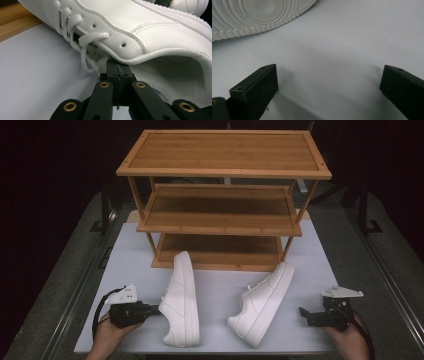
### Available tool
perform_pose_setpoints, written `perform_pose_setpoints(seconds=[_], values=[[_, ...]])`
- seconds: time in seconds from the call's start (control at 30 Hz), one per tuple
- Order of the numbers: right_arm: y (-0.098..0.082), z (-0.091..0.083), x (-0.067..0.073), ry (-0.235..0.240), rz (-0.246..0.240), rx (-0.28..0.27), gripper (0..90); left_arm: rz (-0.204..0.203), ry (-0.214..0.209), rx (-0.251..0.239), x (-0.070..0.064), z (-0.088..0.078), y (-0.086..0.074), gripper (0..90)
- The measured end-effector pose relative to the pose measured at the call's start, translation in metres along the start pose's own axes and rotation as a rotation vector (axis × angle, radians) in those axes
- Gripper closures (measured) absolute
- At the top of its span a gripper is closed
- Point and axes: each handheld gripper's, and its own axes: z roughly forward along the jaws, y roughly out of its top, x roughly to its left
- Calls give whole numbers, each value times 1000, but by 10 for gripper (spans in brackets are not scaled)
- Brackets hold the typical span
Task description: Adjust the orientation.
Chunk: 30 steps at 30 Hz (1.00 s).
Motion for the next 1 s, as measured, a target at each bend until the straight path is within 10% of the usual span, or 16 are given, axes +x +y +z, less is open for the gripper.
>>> perform_pose_setpoints(seconds=[1.0], values=[[0, 0, 0, 1, -1, -1, 11, 46, -63, -84, -10, 16, 35, 900]])
